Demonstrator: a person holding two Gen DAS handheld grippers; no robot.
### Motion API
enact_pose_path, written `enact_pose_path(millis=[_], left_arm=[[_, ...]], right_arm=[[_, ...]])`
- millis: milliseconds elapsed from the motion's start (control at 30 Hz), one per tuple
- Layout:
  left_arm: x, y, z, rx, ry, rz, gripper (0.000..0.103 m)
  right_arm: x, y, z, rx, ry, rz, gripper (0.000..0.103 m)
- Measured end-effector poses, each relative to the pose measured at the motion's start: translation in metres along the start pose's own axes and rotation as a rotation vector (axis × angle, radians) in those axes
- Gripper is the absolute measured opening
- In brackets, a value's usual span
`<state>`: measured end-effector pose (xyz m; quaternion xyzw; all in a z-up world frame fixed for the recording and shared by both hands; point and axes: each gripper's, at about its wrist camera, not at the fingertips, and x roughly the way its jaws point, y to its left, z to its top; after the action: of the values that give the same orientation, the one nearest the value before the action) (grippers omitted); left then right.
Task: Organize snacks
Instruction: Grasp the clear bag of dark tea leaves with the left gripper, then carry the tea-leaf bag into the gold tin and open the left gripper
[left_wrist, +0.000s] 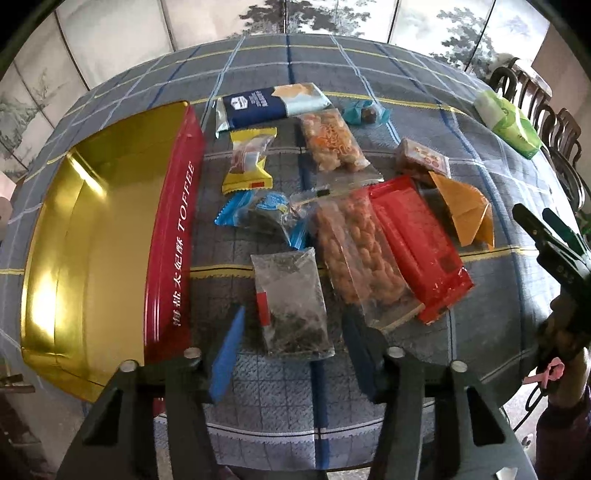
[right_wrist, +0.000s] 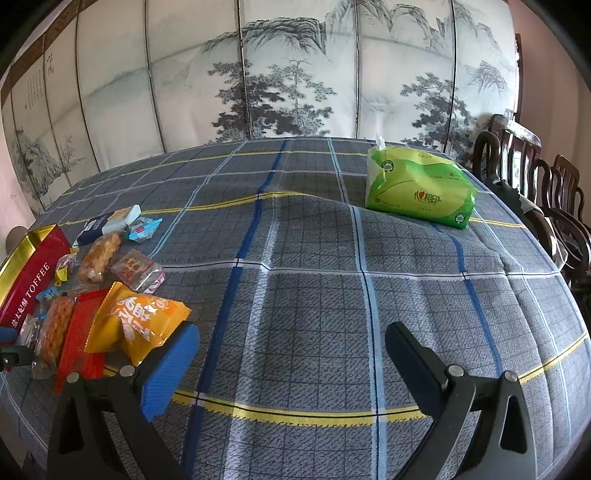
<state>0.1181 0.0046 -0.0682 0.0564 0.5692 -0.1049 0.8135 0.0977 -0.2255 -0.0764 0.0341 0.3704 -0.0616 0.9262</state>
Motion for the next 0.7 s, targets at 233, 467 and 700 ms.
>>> enact_pose_path(millis=[233,467,700], left_arm=[[0.005,0.008,-0.001,-0.045,0.008,-0.045,0.033],[-0.006,0.006,-0.012,-0.051,-0.014,-0.029,0.031],[-0.033,-0.003,-0.034,-0.066,-0.028,-0.07,0.031]], right_arm=[[-0.001,0.001,-0.001,0.003,0.006,0.0,0.103],[0.002,0.001,0.003,0.005,0.022,-0.01,0.103],[0.008,0.003,0.002,-0.02,0.029,-0.002,0.103]])
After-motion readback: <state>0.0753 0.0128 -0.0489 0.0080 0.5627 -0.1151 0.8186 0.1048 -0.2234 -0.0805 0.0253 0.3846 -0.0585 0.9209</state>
